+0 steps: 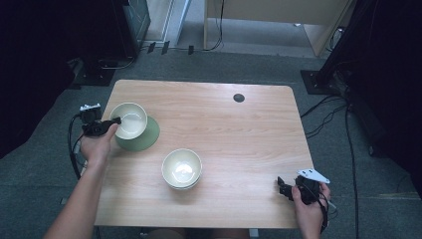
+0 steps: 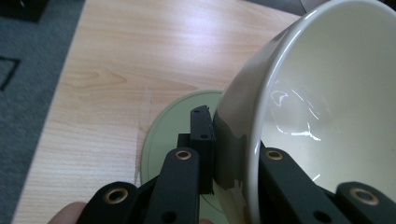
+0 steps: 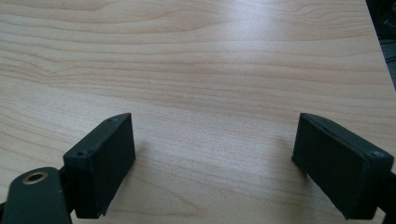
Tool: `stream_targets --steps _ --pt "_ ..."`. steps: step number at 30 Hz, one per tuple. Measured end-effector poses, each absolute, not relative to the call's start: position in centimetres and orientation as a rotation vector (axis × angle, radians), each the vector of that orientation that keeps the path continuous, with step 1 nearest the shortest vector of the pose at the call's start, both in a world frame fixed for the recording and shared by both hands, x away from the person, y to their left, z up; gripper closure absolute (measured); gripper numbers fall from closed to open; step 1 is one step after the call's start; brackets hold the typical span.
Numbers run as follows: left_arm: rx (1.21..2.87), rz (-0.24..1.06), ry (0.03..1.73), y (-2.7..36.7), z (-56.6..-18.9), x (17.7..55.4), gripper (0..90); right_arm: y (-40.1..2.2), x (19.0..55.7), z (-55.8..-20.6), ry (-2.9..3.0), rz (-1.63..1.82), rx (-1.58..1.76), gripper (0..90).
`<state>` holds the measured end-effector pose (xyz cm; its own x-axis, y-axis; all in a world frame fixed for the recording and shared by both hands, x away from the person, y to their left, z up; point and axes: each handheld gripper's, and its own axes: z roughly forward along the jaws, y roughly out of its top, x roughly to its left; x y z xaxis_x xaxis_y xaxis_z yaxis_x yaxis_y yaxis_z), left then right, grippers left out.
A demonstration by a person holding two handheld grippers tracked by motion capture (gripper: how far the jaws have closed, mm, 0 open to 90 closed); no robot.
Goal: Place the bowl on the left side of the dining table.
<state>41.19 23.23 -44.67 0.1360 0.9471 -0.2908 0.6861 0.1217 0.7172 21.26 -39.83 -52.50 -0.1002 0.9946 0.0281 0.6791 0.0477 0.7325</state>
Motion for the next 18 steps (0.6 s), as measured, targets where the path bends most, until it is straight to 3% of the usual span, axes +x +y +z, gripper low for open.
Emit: stream_targets --steps 4,18 --pt "1.608 0.290 1.699 23.8 -45.7 42.6 83.6 -39.8 21.3 -52.5 1.832 0.827 1.679 12.4" --pt "1.674 0.225 1.773 23.7 -46.7 44.1 83.5 -39.8 21.3 -52.5 1.832 0.826 1.680 12.2"
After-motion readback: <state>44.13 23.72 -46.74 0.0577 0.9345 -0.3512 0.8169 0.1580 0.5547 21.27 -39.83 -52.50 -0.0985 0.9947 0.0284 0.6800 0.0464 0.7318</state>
